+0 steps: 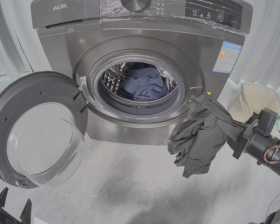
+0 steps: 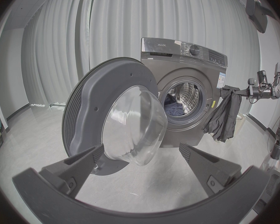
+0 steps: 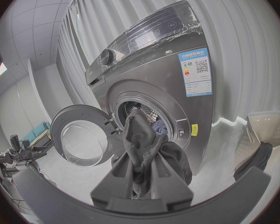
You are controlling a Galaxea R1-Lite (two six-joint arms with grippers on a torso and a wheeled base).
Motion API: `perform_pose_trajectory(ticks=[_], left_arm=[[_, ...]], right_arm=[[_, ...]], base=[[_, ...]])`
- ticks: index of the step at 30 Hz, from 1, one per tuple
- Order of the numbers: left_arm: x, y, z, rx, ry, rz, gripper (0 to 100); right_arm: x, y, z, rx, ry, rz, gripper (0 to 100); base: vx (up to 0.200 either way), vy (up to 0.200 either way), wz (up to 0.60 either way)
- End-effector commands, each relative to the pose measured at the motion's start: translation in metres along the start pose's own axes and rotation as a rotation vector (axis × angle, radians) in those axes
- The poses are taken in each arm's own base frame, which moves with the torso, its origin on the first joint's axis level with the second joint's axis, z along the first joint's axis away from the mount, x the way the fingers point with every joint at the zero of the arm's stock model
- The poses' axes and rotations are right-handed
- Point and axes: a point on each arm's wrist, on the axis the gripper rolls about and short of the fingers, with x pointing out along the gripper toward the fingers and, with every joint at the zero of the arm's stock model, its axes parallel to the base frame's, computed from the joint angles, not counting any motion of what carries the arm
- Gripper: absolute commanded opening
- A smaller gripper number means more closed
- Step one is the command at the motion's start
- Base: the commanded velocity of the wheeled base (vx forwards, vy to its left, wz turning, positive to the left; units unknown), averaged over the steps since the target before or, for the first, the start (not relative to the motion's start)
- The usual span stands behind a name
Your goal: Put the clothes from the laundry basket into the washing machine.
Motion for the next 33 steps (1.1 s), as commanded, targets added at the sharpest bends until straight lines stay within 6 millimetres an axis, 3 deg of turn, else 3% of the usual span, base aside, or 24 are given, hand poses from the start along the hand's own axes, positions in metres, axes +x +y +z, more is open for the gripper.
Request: perform_pose_trajectory(ticks=[1,20,26,33], left_arm=[[-0.0001,0.0001,-0.0027,-0.001,-0.001,0.000,100],[-0.0001,0.0001,-0.0027,0.000,-0.001,0.000,100],[-0.0001,0.0001,-0.0025,0.000,-0.003,0.000,100],[-0.0001,0.0001,-0.0025,0.000,-0.003,0.000,100]], right_arm=[[0.0003,0.0001,-0.0003,-0.001,0.001,0.000,0],[0.0002,-0.0002,-0.0007,0.001,0.003,0.000,0],[0.0002,-0.0005,-0.0006,0.001,0.003,-0.002,0],[0.0002,-0.0005,-0.0006,0.001,0.003,-0.002,0]], base=[[0.000,0.000,0.00],[0.000,0.000,0.00],[0.000,0.200,0.00],[0.000,0.000,0.00]])
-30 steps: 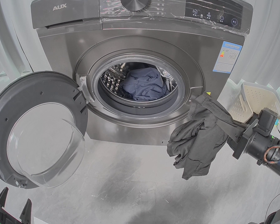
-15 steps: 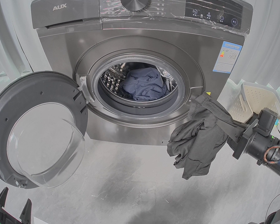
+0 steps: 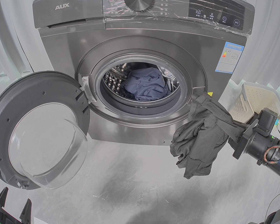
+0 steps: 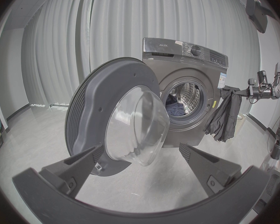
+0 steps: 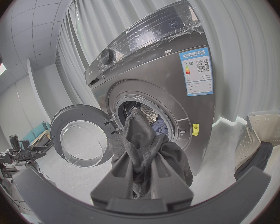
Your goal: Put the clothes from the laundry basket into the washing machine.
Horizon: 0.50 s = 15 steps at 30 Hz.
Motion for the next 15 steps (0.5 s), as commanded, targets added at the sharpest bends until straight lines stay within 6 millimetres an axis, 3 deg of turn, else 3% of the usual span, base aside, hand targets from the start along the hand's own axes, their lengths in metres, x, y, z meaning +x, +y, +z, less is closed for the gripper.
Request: perform_pose_trajectory(ticks=[1,15], left_arm=[[-0.0001,0.0001,-0.0026,-0.002,-0.002,0.000,100],[-0.0001,0.0000,-0.0025,-0.002,-0.003,0.000,100]], right_arm=[[0.0003,0.0004,-0.0003,0.000,0.001,0.002,0],[0.0003,0.0007,-0.0003,0.000,0.001,0.004,0]], base=[[0.000,0.000,0.00],[0.000,0.000,0.00]])
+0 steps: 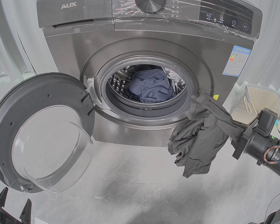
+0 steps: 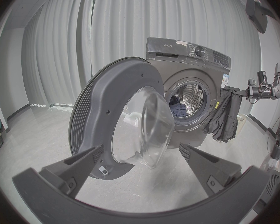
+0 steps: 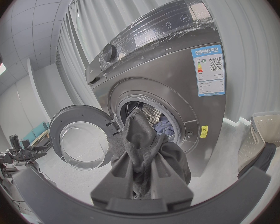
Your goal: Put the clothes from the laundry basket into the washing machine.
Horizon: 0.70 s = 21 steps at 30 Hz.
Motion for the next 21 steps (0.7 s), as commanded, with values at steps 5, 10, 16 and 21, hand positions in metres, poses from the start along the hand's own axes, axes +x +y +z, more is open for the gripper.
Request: perform_pose_trajectory(ticks=[5,10,16,21], left_arm=[[0.0001,0.0001,-0.0028,0.000,-0.005,0.003,100],[0.0002,0.0001,-0.0032,-0.003,-0.004,0.002,100],[0.0001,0.0001,-0.0028,-0.003,-0.005,0.002,100],[0.0001,0.0001,-0.0028,-0.003,-0.005,0.002,100]], right_arm=[[0.0002,0.0002,-0.0002,0.000,0.001,0.001,0],[0.0002,0.0002,-0.0002,0.000,0.001,0.001,0],[0.0002,-0.0001,-0.0001,0.000,0.000,0.000,0],[0.0002,0.0002,-0.0002,0.000,0.001,0.001,0]], base=[[0.000,-0.120,0.00],[0.000,-0.120,0.00],[0.000,0.000,0.00],[0.000,0.000,0.00]])
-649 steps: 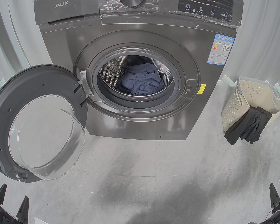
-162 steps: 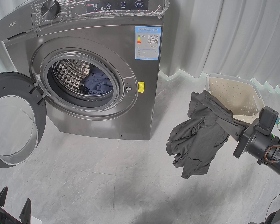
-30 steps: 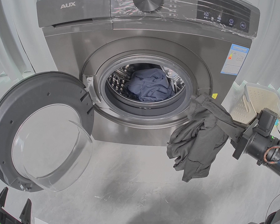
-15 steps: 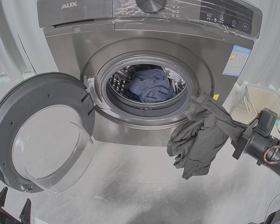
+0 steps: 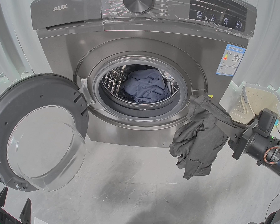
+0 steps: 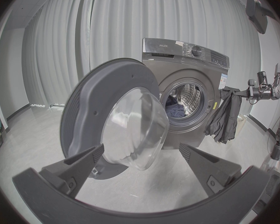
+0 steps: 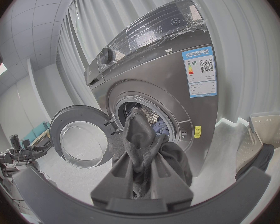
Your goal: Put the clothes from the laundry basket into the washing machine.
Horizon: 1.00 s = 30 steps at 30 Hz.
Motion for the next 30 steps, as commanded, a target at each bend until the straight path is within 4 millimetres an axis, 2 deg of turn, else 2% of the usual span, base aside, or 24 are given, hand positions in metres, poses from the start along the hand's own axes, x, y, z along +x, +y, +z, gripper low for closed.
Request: perform_pose_trajectory(ticks=[1,14,20,23,28,30], left_arm=[[0.000,0.000,-0.004,-0.001,0.002,0.000,100],[0.000,0.000,-0.004,0.019,-0.002,0.008,100],[0.000,0.000,-0.005,0.028,-0.004,0.008,100],[0.000,0.000,-0.004,0.036,-0.005,0.009,100],[0.000,0.000,-0.004,0.035,-0.005,0.008,100],[0.000,0.000,-0.004,0.055,-0.008,0.000,100]], right_arm=[[0.000,0.000,0.000,0.000,0.001,0.000,0],[0.000,0.001,-0.003,0.004,0.012,0.006,0],[0.001,0.010,-0.003,0.033,0.015,0.054,0],[0.009,0.019,-0.013,0.109,0.069,0.095,0],[0.020,0.025,-0.026,0.123,0.131,0.120,0],[0.033,0.027,-0.039,0.121,0.165,0.117,0]], base=[[0.000,0.000,0.00],[0.000,0.000,0.00],[0.000,0.000,0.00],[0.000,0.000,0.00],[0.000,0.000,0.00],[0.000,0.000,0.00]])
